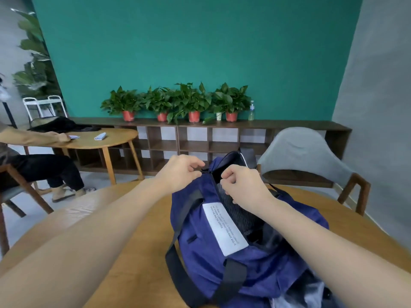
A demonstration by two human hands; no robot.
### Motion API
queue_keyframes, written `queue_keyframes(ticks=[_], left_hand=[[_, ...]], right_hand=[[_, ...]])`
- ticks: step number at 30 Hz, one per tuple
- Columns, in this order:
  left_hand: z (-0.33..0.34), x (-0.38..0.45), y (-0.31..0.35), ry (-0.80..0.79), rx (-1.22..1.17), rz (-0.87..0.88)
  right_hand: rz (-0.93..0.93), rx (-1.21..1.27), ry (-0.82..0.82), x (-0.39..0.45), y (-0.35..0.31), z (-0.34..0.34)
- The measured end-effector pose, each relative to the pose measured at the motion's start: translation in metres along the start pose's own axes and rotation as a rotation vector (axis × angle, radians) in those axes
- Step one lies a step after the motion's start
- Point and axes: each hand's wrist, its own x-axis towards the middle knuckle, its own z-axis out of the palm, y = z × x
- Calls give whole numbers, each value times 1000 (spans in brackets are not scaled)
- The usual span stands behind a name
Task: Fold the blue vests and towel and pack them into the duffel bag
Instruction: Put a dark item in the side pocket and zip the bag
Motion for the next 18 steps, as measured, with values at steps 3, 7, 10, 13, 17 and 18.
queue_keyframes(ticks=[3,7,10,13,17,18], left_hand=[[7,23,-13,-35,-26,36],[20,49,-27,-129,30,112],[30,61,-35,-180,48,145],[38,66,-40,-193,49,158],[41,71,-45,-242,140,220],[40,72,-46,-226,184,239]], right_hand=[[21,-25,-22,31,2,21],[60,-30,-35,62,9,44],[76,-42,-34,78,19,56],[88,-17,-43,87,27,63],[139,35,-71,91,32,67],[156,56,-74,92,33,68]])
